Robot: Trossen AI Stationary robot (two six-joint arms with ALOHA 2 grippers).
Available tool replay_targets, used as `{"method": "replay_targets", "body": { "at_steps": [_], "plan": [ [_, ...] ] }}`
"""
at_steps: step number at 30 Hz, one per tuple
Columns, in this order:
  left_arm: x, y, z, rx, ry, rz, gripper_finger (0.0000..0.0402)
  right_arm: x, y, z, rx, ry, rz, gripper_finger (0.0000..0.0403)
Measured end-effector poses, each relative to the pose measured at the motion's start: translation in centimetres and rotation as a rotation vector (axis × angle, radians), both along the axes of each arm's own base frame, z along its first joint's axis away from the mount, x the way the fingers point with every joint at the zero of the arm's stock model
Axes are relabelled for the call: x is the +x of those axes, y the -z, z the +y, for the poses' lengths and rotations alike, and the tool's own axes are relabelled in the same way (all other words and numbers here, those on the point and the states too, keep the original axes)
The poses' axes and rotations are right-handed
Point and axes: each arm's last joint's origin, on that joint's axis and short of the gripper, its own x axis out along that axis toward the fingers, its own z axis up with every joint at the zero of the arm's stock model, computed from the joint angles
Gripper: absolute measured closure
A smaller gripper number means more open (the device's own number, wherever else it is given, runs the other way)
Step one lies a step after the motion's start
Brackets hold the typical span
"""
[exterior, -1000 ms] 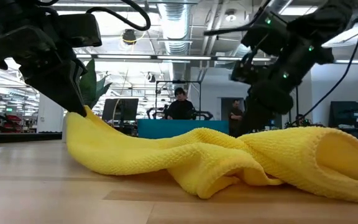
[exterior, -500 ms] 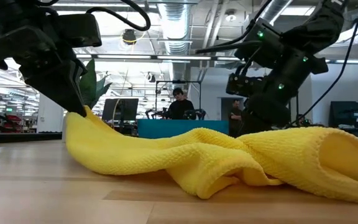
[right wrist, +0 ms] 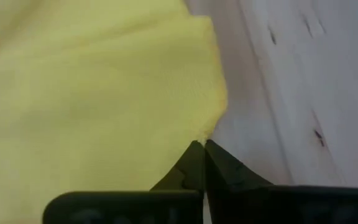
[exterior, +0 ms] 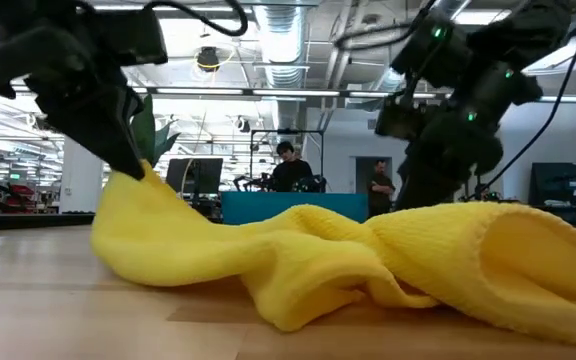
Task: Roll microfiber towels into tight, uniform cylinder then place into a basket
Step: Fold the yellow microfiber towel
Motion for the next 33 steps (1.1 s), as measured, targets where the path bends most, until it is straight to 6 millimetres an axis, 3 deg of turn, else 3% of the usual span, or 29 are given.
{"method": "replay_targets", "body": {
  "at_steps": [15, 24, 33],
  "plan": [
    [0.4, -3.1, -0.3, 0.091, -0.008, 0.047, 0.0401, -2.0, -5.5, 4.8, 0.001, -0.106, -0.230, 0.0398],
    [-0.1, -6.2, -1.8, 0.137, -0.015, 0.054, 0.0401, -3.6, -8.1, 6.1, 0.012, -0.133, -0.341, 0.0399],
    [-1.2, -10.4, -2.4, 0.226, -0.082, 0.041, 0.0401, -3.9, -11.0, 6.1, 0.038, -0.135, -0.428, 0.0399]
  ]
}}
